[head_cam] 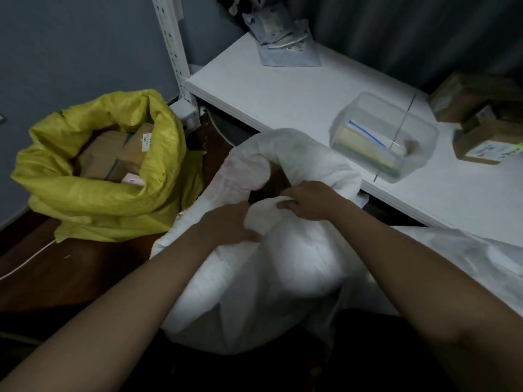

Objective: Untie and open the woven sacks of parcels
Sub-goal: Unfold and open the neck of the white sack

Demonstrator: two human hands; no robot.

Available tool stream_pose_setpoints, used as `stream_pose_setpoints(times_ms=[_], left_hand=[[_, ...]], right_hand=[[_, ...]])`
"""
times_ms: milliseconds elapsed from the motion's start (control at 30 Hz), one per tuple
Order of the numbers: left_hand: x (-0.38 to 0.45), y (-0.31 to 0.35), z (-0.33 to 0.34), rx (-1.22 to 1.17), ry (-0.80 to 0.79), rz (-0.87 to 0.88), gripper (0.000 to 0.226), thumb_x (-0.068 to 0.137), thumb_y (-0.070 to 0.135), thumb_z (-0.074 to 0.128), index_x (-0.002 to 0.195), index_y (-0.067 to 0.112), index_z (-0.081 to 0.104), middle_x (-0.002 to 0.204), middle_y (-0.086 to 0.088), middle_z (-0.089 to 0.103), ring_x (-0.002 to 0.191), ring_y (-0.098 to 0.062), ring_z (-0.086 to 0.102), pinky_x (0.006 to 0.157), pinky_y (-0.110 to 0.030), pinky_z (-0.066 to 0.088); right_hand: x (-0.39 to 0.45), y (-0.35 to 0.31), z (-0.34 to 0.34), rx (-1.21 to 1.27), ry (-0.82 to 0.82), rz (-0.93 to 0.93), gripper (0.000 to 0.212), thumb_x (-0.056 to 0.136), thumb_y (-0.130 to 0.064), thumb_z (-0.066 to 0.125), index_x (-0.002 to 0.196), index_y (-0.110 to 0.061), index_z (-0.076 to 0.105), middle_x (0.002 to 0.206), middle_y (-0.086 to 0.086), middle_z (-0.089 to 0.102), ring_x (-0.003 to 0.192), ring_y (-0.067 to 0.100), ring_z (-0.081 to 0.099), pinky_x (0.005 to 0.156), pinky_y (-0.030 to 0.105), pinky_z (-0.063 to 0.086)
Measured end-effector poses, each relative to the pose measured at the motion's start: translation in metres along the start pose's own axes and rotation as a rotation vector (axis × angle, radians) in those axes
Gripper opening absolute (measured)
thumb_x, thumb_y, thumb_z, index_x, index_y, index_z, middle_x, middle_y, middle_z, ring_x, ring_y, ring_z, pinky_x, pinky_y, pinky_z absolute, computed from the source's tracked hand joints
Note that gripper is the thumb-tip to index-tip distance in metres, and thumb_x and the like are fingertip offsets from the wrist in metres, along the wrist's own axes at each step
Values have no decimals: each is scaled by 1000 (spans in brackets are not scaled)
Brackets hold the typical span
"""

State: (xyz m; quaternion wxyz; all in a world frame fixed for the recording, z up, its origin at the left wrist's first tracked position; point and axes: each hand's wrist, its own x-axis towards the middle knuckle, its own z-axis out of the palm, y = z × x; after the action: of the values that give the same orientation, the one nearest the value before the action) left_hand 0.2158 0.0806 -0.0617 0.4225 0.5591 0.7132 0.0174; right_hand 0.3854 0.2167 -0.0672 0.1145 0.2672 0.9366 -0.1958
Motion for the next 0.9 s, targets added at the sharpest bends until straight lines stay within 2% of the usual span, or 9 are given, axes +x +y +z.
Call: stream_pose_setpoints(times_ms=[167,300,400,467,533,600,667,767,900], left_hand=[[-18,-10,11,392,896,165,50,83,48,45,115,12,59,117,-20,57,102,-40,55,84,-44,48],[11,-30,5,546,582,260,53,83,46,36,131,28,46,146,-11,37,128,-37,38,92,-55,45],[35,-52,-6,760,322,169,56,94,36,39,148,32,24,160,-3,6,145,-33,11,108,-56,30],[36,-55,-22,608,187,-61,59,98,32,40,150,36,12,160,0,-9,146,-31,-3,115,-55,14],[25,-35,-27,525,227,-27,50,97,44,32,146,33,30,158,-3,13,144,-30,12,114,-50,17],[15,-14,-18,411,256,127,70,84,66,18,130,27,52,138,-4,44,131,-25,38,107,-40,31],[-5,-6,4,122,69,157,89,67,83,35,136,27,44,134,3,47,124,-17,44,105,-36,36],[-21,-15,20,151,-99,64,89,79,51,65,149,18,21,146,-3,40,129,-19,43,107,-31,35],[-7,-42,-26,329,196,84,57,92,13,49,146,23,31,142,-5,46,126,-23,47,95,-27,37]], right_hand=[[-9,20,27,-234,336,-198,37,92,-38,45,85,-13,72,89,12,66,86,29,58,75,32,38],[-15,11,24,-407,518,-284,17,83,-36,61,77,-22,70,135,18,53,129,35,35,111,52,17],[-11,14,14,-297,310,-161,26,92,-37,52,95,-20,71,148,20,37,136,39,32,111,55,18],[-9,16,10,-109,139,-51,32,97,-32,51,115,-12,66,146,18,40,131,34,43,106,40,29],[-7,15,9,17,57,26,33,98,-33,48,117,-10,64,128,13,57,114,28,55,87,27,37],[-3,10,7,55,-2,93,34,99,-37,45,115,-13,63,116,8,63,103,24,58,80,26,38],[2,6,3,46,-38,122,36,98,-40,44,115,-14,64,115,9,65,101,24,59,82,30,42],[-1,5,-12,99,-81,142,41,99,-41,43,114,-10,66,115,9,65,101,24,59,82,31,43],[-23,6,-29,136,3,124,35,99,-41,41,101,-15,64,107,8,66,94,22,58,73,27,35]])
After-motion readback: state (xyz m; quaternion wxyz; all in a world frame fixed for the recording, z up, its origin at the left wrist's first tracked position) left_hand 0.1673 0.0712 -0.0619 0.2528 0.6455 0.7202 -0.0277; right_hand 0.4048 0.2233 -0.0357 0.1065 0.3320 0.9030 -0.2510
